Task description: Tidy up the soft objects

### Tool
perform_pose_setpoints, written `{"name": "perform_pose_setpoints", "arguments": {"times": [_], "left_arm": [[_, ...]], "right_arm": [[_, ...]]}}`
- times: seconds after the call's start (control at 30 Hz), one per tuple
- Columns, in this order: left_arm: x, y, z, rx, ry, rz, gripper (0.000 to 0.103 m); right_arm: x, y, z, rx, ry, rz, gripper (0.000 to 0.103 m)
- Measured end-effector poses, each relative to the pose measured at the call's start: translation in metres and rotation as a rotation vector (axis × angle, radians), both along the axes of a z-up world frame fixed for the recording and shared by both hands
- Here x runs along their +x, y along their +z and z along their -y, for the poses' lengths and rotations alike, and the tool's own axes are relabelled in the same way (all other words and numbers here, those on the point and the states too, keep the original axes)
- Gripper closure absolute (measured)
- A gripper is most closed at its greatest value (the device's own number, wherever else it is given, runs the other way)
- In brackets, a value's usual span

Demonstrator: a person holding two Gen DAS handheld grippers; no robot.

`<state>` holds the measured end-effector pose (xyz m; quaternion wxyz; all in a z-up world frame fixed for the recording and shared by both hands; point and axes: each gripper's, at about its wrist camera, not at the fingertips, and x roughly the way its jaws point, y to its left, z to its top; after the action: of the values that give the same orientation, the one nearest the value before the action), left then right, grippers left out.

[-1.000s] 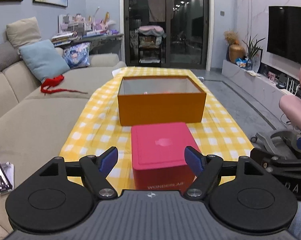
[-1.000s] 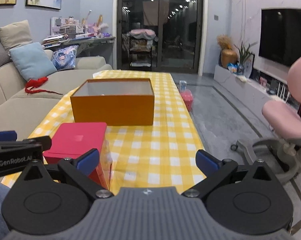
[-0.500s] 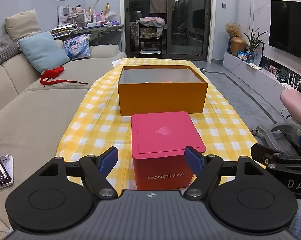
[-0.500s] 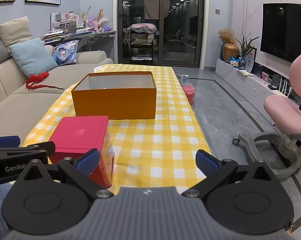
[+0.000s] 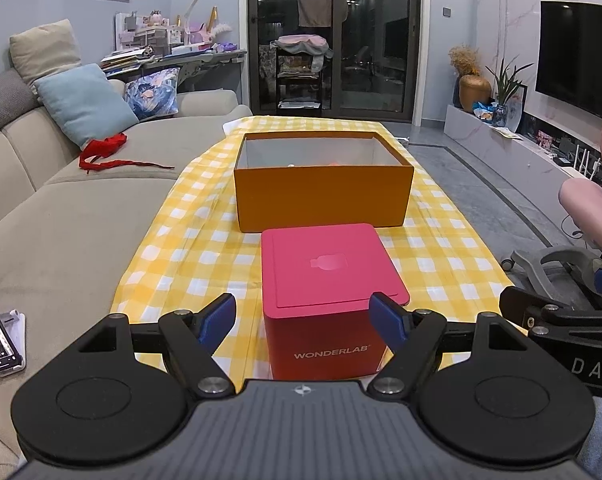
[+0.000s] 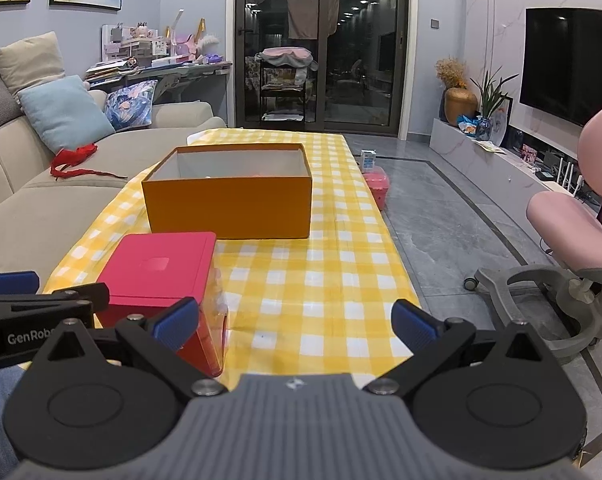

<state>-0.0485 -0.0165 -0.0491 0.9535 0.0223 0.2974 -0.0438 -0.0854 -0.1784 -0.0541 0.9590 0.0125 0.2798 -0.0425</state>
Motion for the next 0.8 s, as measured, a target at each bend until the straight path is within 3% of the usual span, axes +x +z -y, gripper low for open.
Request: {"name": "perform_pose_setpoints", "arguments": {"times": [0.8], "left_arm": [[0.0005,0.0018,-0.0009,-0.004,0.01,-0.002,0.014]], "right_arm": [[0.0002,-0.0014,0.0009,-0.001,0.001,-0.002,0.003]]}}
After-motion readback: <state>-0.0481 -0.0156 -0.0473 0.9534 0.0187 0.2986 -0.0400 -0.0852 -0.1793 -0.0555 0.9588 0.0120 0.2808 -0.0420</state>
